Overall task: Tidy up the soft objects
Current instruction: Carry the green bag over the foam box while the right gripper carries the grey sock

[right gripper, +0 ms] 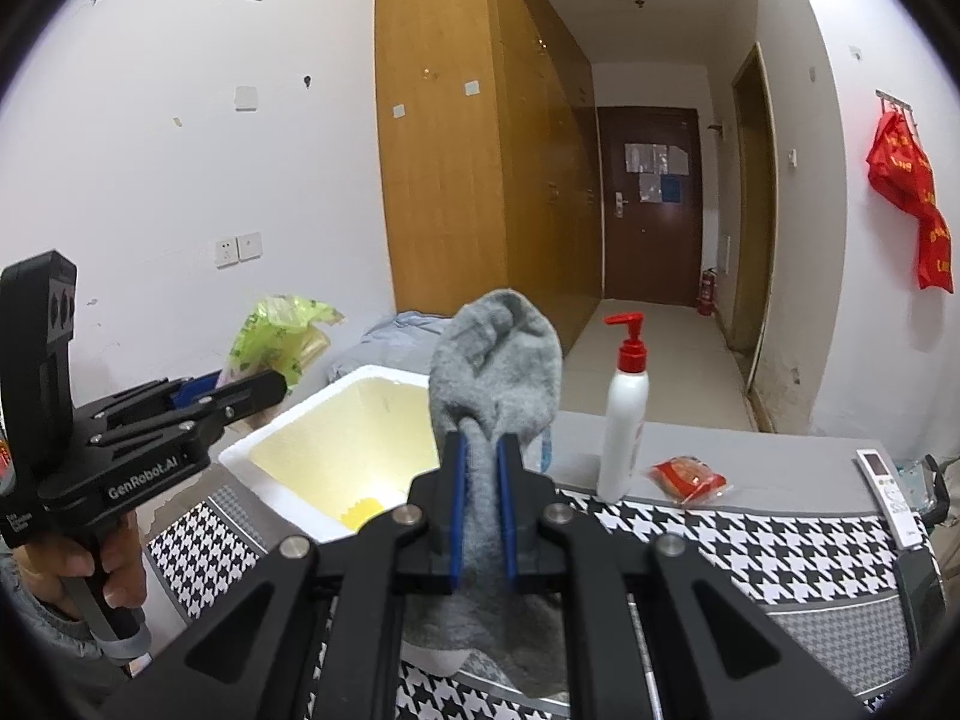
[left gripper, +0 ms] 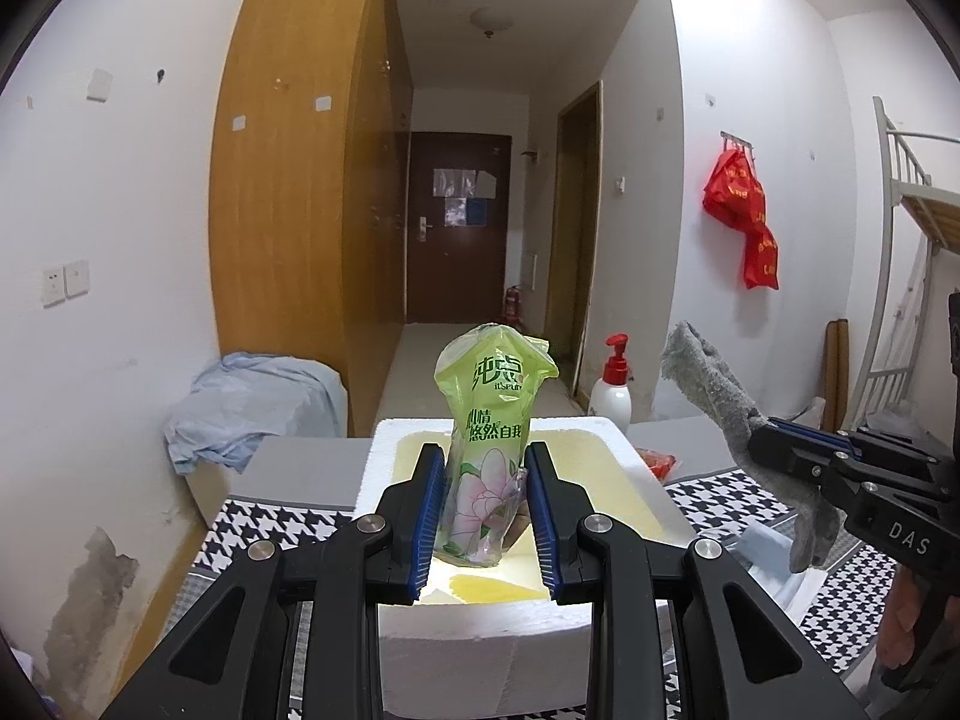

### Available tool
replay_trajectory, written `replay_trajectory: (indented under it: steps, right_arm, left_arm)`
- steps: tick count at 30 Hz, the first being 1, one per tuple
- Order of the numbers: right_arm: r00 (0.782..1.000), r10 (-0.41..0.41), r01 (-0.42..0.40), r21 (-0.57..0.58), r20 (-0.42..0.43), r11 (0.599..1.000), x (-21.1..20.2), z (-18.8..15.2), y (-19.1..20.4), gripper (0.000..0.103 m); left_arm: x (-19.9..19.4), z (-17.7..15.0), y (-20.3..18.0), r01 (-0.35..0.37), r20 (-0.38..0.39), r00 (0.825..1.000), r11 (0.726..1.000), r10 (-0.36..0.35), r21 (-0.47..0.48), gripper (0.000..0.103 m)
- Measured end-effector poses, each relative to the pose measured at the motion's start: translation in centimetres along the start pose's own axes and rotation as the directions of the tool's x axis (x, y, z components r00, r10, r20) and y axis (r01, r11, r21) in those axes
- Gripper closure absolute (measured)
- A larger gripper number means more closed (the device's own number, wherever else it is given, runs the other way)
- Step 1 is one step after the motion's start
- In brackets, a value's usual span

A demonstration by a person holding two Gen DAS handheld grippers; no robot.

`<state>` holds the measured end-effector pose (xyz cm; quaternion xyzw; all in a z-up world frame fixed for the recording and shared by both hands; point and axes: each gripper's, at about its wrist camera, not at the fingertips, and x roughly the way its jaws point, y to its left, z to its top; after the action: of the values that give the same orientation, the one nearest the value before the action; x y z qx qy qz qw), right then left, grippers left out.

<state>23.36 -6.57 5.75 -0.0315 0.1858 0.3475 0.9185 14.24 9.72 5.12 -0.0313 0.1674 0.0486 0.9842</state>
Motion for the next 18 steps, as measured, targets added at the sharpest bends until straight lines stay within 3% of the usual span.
replay_trajectory:
  steps: [7,18]
  right_arm:
    - [1.0,0.028,-0.028,-0.005,-0.001,1.0,0.5,0.5,0.8,0.09]
    - [0.999,0.03,-0.03,-0.015,-0.025,0.999,1.9,0.6,1.4,0.09]
  left_arm:
    - [0.2,-0.2,0.4,-0.02,-0.003,1.0,1.0,0.02,-0.007,0.073]
    - [2.9,0.3,0.5,0.012,-0.058,0.998,1.0,-0.012,0.004,0.073]
